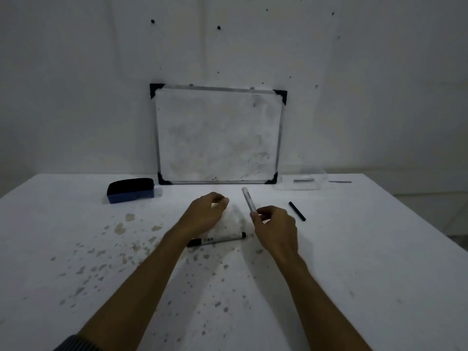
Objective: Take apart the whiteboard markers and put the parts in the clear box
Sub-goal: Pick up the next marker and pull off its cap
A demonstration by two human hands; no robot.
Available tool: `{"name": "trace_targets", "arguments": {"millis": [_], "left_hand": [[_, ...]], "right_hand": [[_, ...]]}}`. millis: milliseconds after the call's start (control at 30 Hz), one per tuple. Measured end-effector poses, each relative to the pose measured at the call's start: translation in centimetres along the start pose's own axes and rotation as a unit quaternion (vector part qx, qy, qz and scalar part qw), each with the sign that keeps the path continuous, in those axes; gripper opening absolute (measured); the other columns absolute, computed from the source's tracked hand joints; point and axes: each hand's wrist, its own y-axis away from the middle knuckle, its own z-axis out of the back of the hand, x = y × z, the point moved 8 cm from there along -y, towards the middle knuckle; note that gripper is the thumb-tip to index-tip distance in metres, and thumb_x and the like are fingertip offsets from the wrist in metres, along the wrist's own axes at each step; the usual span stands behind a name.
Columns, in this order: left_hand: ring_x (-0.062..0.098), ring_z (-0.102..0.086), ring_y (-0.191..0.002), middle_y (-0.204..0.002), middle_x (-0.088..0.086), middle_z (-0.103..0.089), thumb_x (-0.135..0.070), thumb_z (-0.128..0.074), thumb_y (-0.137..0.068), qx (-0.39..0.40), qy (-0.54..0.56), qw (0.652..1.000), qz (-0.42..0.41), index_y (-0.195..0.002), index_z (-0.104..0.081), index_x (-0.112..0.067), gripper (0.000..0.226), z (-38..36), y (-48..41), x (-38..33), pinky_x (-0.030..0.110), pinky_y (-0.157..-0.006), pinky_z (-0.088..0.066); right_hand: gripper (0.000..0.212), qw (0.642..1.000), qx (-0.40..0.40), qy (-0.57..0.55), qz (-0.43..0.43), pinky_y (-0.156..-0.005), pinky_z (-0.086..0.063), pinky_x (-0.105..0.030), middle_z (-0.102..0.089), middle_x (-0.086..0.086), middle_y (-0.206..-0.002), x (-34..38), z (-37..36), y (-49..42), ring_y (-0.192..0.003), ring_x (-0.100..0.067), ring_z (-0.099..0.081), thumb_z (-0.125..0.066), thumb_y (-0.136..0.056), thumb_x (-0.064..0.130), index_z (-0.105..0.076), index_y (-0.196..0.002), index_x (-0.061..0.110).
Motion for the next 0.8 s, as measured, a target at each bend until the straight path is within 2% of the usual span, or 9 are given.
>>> {"name": "trace_targets", "arguments": {"millis": [67, 133, 267, 400, 500, 600, 667, 733, 800], "left_hand": [[0.024, -0.058, -0.129, -0.143, 0.003, -0.063, -0.047, -0.047, -0.105, 0.015, -0.055, 0.998, 0.007, -0.136, -0.063, -0.020, 0.044, -0.6, -0.7, 1.6, 0.039, -0.109, -0.044], [0.025, -0.051, -0.137, -0.150, 0.004, -0.057, -0.043, -0.050, -0.105, 0.027, -0.097, 0.995, -0.011, -0.139, -0.061, -0.017, 0.044, -1.0, -1.1, 2.7, 0.037, -0.113, -0.038], [0.023, -0.035, -0.150, -0.159, -0.001, -0.046, -0.039, -0.058, -0.103, 0.034, -0.129, 0.989, -0.058, -0.144, -0.059, -0.024, 0.044, -0.7, -1.6, 4.4, 0.037, -0.121, -0.027], [0.018, -0.042, -0.146, -0.155, -0.003, -0.053, -0.045, -0.062, -0.099, 0.013, -0.135, 0.987, -0.088, -0.139, -0.064, -0.029, 0.043, -0.1, -1.9, 4.7, 0.038, -0.120, -0.030], [0.017, -0.047, -0.142, -0.152, -0.003, -0.056, -0.047, -0.062, -0.098, 0.002, -0.138, 0.985, -0.101, -0.137, -0.066, -0.029, 0.043, 0.0, -1.8, 4.6, 0.038, -0.118, -0.034], [0.016, -0.048, -0.141, -0.150, -0.005, -0.057, -0.046, -0.065, -0.097, -0.001, -0.124, 0.988, -0.093, -0.134, -0.068, -0.030, 0.040, 0.1, -1.5, 4.6, 0.041, -0.119, -0.035], [0.014, -0.050, -0.138, -0.148, -0.006, -0.059, -0.042, -0.068, -0.096, 0.003, -0.077, 0.994, -0.083, -0.129, -0.071, -0.030, 0.035, 0.2, -1.4, 4.8, 0.041, -0.119, -0.037], [0.009, -0.054, -0.130, -0.142, -0.009, -0.062, -0.035, -0.069, -0.096, 0.015, -0.016, 0.997, -0.068, -0.124, -0.073, -0.031, 0.029, 0.4, -1.2, 4.8, 0.035, -0.115, -0.040], [0.007, -0.055, -0.124, -0.137, -0.009, -0.065, -0.029, -0.066, -0.098, 0.027, -0.007, 0.998, -0.060, -0.125, -0.071, -0.031, 0.027, 0.7, -1.1, 4.6, 0.026, -0.105, -0.042]], "right_hand": [[0.023, 0.998, -0.016, 0.060, -0.018, -0.070, -0.052, -0.028, -0.077, 0.001, -0.091, -0.8, 0.0, -1.6, -0.081, -0.019, -0.073, -0.068, -0.094, 0.038, -0.077, -0.098, 0.017], [0.024, 0.995, -0.016, 0.100, -0.026, -0.066, -0.051, -0.027, -0.077, -0.005, -0.089, -1.0, -0.6, -3.4, -0.081, -0.023, -0.073, -0.066, -0.096, 0.033, -0.076, -0.094, 0.011], [0.027, 0.988, -0.012, 0.149, -0.032, -0.078, -0.057, -0.036, -0.075, -0.011, -0.099, -0.7, -1.8, -6.4, -0.094, -0.028, -0.071, -0.062, -0.097, 0.030, -0.075, -0.101, 0.007], [0.029, 0.986, -0.024, 0.161, -0.042, -0.081, -0.057, -0.040, -0.073, -0.011, -0.100, -0.6, -2.6, -7.6, -0.092, -0.029, -0.070, -0.059, -0.097, 0.031, -0.073, -0.098, 0.006], [0.033, 0.988, -0.033, 0.143, -0.041, -0.080, -0.058, -0.044, -0.072, -0.013, -0.096, -1.0, -2.8, -7.4, -0.087, -0.030, -0.070, -0.058, -0.096, 0.036, -0.072, -0.093, 0.006], [0.041, 0.993, -0.051, 0.100, -0.031, -0.091, -0.054, -0.048, -0.066, -0.016, -0.112, -1.1, -2.4, -6.3, -0.101, -0.034, -0.067, -0.063, -0.096, 0.039, -0.070, -0.114, 0.003], [0.042, 0.996, -0.047, 0.067, -0.025, -0.096, -0.052, -0.049, -0.063, -0.016, -0.116, -1.3, -2.3, -5.1, -0.106, -0.033, -0.064, -0.064, -0.096, 0.037, -0.067, -0.121, 0.004], [0.037, 0.999, -0.044, 0.022, -0.014, -0.097, -0.052, -0.045, -0.060, -0.015, -0.118, -1.3, -2.1, -3.4, -0.108, -0.031, -0.062, -0.066, -0.096, 0.032, -0.067, -0.121, 0.005], [0.035, 0.998, -0.063, -0.002, 0.006, -0.098, -0.052, -0.041, -0.057, -0.014, -0.121, -1.2, -1.6, -1.6, -0.113, -0.029, -0.059, -0.067, -0.095, 0.027, -0.065, -0.122, 0.006]]}}
